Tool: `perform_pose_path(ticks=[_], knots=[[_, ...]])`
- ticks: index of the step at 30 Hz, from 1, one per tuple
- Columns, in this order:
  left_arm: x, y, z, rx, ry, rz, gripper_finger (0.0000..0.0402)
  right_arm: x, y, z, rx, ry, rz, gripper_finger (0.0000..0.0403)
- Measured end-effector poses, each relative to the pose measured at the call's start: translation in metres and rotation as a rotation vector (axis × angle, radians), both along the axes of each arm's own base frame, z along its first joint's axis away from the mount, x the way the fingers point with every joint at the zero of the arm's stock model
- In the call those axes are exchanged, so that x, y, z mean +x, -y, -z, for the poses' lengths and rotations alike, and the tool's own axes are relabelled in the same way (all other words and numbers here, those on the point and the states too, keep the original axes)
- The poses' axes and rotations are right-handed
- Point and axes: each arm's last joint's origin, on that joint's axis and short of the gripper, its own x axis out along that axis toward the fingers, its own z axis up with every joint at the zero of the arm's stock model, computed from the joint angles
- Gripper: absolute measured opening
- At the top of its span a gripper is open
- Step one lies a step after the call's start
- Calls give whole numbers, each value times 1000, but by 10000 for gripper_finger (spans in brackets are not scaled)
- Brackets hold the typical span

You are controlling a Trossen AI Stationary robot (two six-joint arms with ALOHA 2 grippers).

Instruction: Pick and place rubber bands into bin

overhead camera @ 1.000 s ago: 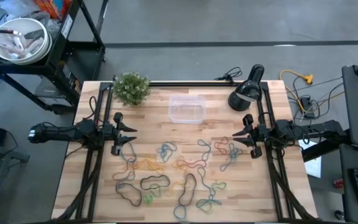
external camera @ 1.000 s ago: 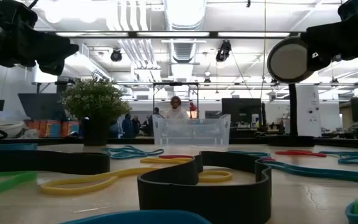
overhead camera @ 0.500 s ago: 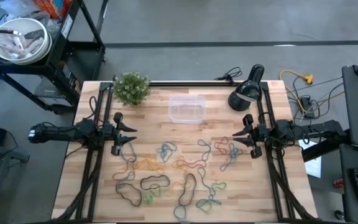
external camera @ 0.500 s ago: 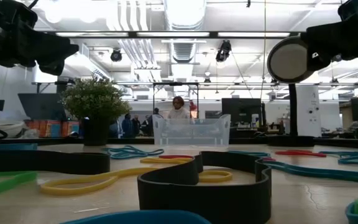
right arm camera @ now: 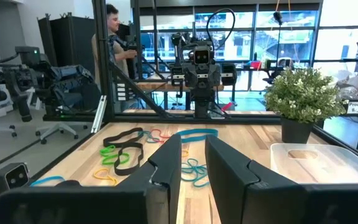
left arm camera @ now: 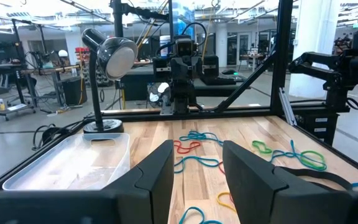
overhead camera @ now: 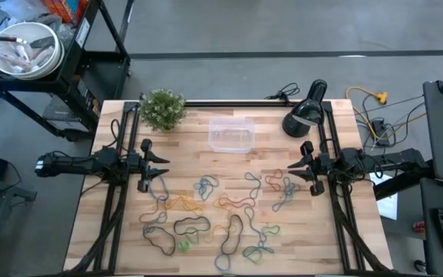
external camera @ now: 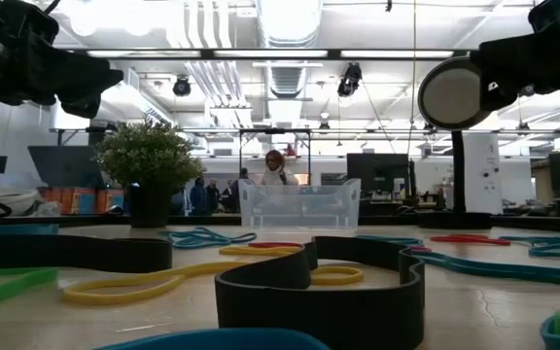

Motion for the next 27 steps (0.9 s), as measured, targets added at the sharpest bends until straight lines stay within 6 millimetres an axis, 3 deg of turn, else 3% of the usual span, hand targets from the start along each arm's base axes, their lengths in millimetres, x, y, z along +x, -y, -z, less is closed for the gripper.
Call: perform_pose_path(ticks=[2,7,10,14,17,21,27], knots=[[0,0,0,0,0,0,123,0,0,-2,69,12,-7,68],[0,0,0,0,1,0,123,-2,0,-14,550,84,-89,68],[0,0,0,0,2,0,123,-4,1,-20,693,135,-110,68],[0,0,-7,-7,68,0,123,-6,1,-24,774,169,-145,68],[-2,0,-18,-140,179,13,123,-6,2,-25,760,177,-139,68],[-5,-2,-31,-373,324,3,123,-5,4,-25,729,211,-63,68],[-11,-4,-44,-404,480,-19,123,-5,10,-25,723,283,160,68]])
